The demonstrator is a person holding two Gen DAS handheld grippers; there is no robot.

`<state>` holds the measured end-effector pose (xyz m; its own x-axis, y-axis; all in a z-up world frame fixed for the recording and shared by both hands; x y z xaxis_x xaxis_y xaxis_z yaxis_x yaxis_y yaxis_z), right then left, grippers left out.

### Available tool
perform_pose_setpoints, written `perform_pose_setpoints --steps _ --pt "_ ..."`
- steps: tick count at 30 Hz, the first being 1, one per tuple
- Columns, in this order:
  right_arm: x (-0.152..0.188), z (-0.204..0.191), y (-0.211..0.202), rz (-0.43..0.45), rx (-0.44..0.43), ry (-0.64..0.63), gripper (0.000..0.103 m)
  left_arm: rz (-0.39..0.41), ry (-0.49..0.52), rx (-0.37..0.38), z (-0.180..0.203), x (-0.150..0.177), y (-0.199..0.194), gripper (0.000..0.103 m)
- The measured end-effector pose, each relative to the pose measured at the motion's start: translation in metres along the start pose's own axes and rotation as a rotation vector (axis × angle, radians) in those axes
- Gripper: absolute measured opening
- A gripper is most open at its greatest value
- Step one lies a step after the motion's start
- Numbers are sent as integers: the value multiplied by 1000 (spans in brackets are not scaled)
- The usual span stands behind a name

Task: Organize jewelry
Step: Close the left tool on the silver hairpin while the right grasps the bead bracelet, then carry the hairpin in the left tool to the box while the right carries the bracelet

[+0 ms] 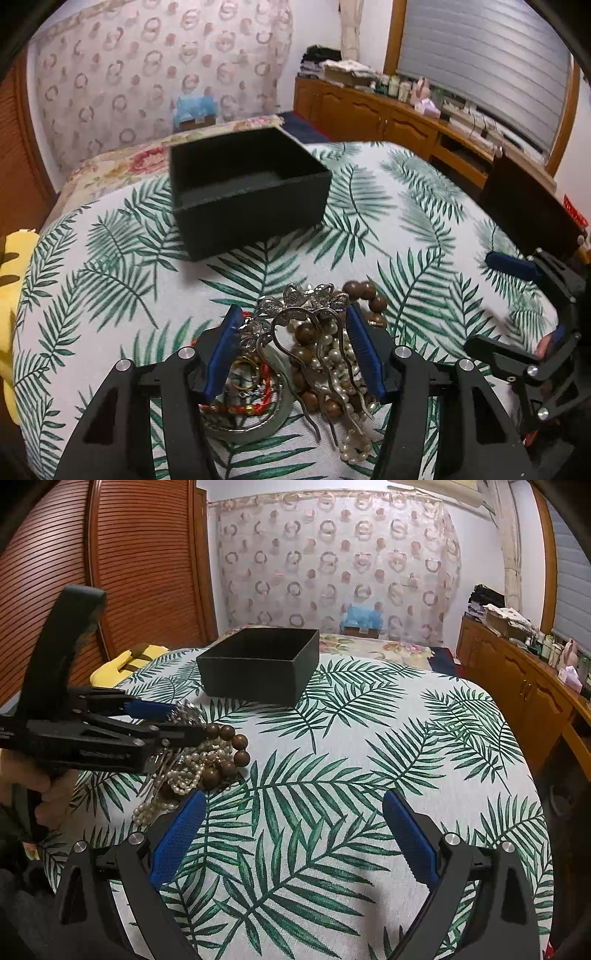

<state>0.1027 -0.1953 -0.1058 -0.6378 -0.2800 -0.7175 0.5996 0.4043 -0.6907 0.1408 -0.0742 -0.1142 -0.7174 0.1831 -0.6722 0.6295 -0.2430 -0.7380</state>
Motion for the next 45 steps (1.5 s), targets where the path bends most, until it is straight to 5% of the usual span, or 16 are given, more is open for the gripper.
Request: perform_pose_setpoints --steps 4,11,21,23,25,45 --pt "-12 -1 4 -1 -20 -21 95 60 -35 9 -8 -9 -15 55" --pt "-35 -12 38 -70 -129 -87 61 127 -52 2 -15 -21 -28 55" --pt "-36 -28 76 -191 -266 -84 42 167 -80 -9 -29 -26 -40 55" --pt "-37 -29 77 -196 -297 -68 21 175 -83 -12 -30 -26 -43 55" --pt "-40 -30 73 -185 -294 -78 15 184 -86 -15 -32 -27 -46 55" --pt "-133 -43 -12 70 -280 -174 15 256 -113 -53 -47 -35 -76 55"
Point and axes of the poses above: each gripper's, at about its wrist camera, not at the fingertips, and y roughly the way its jaws point, z to its right, x to its underside, the point moved 6 cm from there along y, roughly the way its jaws point, and after that the axes turned 2 degrees about -x, right-handed, at the moved point
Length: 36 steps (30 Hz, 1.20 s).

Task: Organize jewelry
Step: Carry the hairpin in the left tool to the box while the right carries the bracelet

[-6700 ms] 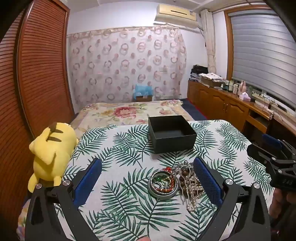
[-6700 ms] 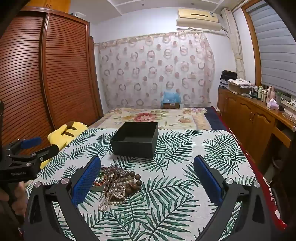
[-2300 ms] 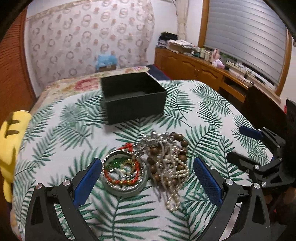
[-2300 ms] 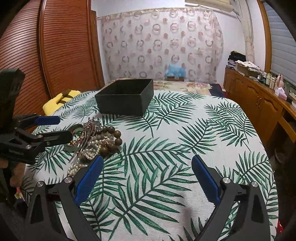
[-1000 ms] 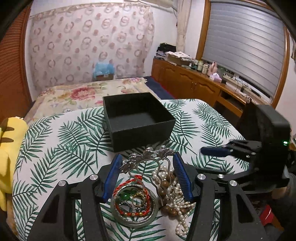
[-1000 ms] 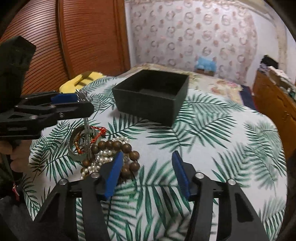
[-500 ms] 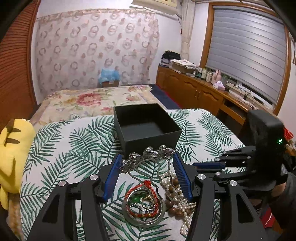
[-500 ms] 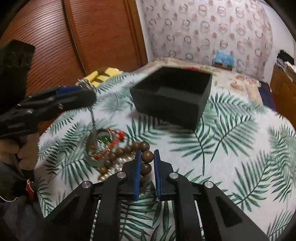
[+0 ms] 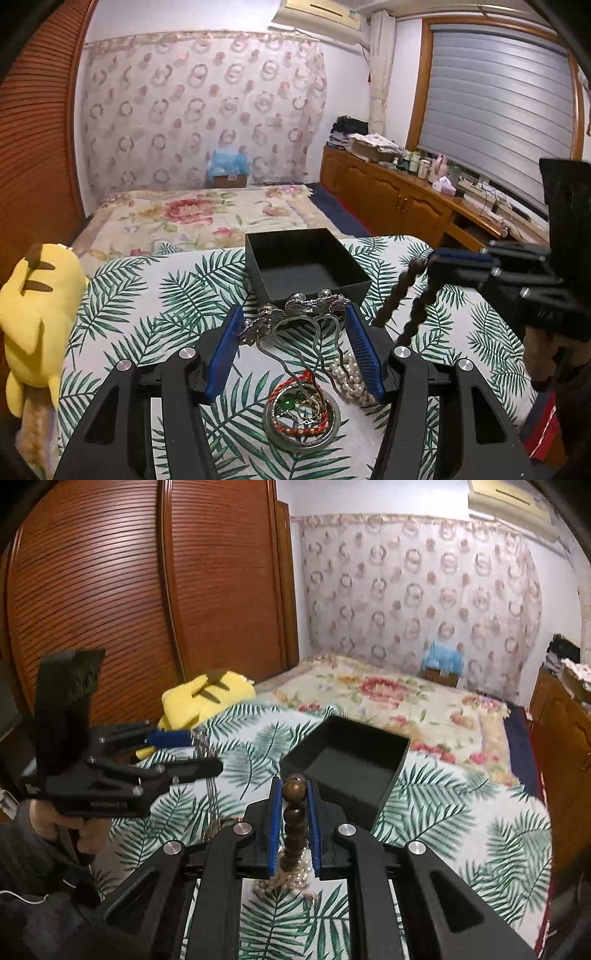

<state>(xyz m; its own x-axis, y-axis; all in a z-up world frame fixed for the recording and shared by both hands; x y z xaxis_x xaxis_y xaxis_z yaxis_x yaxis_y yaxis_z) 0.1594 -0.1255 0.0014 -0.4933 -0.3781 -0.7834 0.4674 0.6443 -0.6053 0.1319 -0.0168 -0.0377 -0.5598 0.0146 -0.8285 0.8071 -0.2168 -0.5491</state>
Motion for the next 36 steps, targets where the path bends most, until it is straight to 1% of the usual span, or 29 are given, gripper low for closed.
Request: perform_pose_setpoints --steps 15,23,30,36 --pt "-43 0 -38 81 35 -43 15 7 -5 -5 -4 -1 -2 55" --pt "-63 2 -52 118 66 -67 15 31 7 -10 -2 -14 -8 55" --pt "-62 23 -35 94 98 -57 15 33 29 -9 2 -30 2 55" --pt "-59 44 -14 92 96 -36 15 5 55 -6 5 -47 35 55"
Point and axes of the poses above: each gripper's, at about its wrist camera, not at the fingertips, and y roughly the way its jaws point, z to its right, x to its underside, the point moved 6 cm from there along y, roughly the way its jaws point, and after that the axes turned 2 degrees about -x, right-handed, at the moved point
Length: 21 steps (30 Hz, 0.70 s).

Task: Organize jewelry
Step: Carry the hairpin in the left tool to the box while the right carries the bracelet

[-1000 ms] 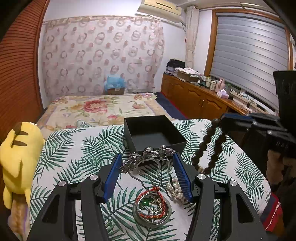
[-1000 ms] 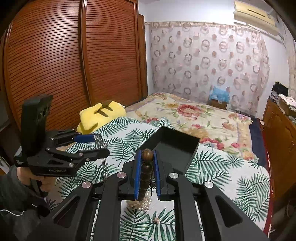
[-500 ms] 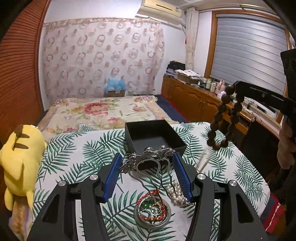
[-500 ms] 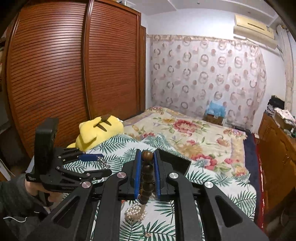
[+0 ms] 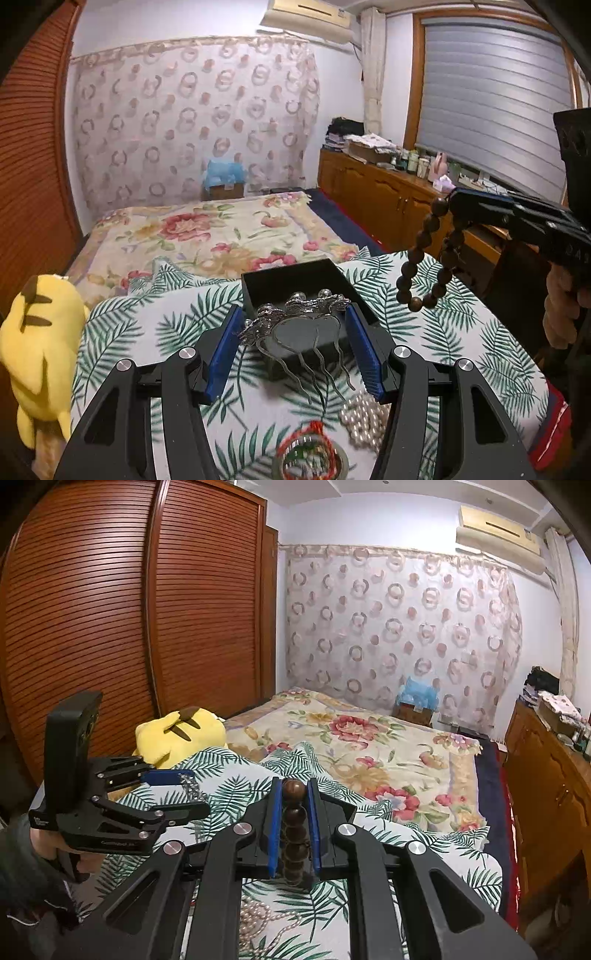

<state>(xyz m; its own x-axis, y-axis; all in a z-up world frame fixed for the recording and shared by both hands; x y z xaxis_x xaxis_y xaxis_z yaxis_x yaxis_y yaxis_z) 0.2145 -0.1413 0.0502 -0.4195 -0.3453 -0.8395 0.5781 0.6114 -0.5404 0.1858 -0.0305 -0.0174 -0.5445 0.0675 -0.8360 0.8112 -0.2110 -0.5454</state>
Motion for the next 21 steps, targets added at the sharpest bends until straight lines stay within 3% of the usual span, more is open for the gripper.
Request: perform_pose_setpoints --steps 8,21 --pt "3 12 27 -9 -45 13 15 -27 -4 15 4 -21 42 55" --pt "20 37 77 -57 -102 64 15 -90 -8 23 1 -18 88 56"
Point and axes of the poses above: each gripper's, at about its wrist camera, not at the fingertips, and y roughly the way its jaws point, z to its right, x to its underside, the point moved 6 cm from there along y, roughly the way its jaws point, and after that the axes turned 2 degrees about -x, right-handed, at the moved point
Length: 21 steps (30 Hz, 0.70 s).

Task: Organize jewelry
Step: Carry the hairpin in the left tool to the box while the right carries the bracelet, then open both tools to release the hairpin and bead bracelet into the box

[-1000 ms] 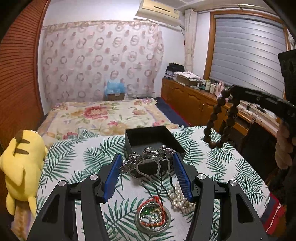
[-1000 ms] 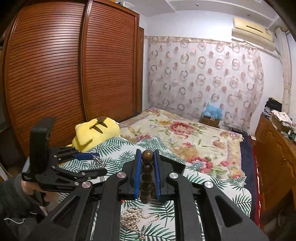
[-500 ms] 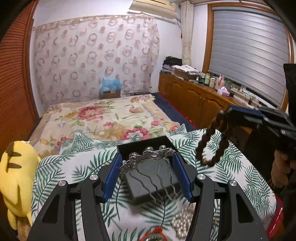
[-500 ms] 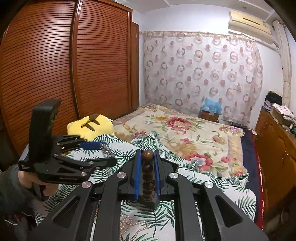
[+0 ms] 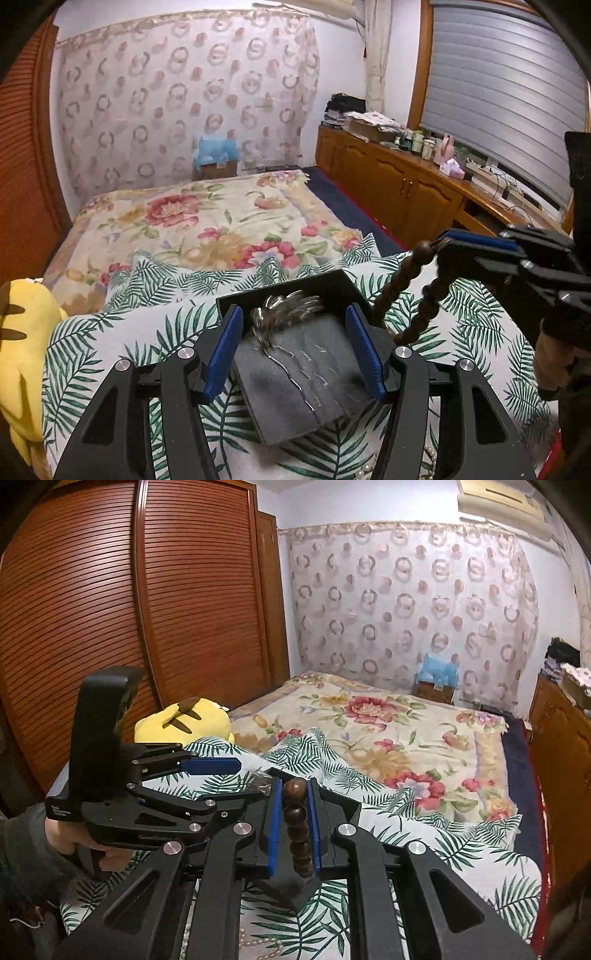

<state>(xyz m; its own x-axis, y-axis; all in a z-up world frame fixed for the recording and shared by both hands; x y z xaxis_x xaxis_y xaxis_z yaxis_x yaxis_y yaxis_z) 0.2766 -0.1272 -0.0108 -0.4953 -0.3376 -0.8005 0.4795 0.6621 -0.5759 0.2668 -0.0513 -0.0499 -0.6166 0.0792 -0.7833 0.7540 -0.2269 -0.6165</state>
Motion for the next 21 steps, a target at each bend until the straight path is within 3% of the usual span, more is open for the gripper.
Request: perform_pose_setpoints --steps 6,21 --pt "-3 -4 8 -5 -15 -9 15 7 -5 -12 -5 -5 1 56" --pt "6 -16 44 -71 -55 -12 15 56 -61 -87 -48 16 -43 60"
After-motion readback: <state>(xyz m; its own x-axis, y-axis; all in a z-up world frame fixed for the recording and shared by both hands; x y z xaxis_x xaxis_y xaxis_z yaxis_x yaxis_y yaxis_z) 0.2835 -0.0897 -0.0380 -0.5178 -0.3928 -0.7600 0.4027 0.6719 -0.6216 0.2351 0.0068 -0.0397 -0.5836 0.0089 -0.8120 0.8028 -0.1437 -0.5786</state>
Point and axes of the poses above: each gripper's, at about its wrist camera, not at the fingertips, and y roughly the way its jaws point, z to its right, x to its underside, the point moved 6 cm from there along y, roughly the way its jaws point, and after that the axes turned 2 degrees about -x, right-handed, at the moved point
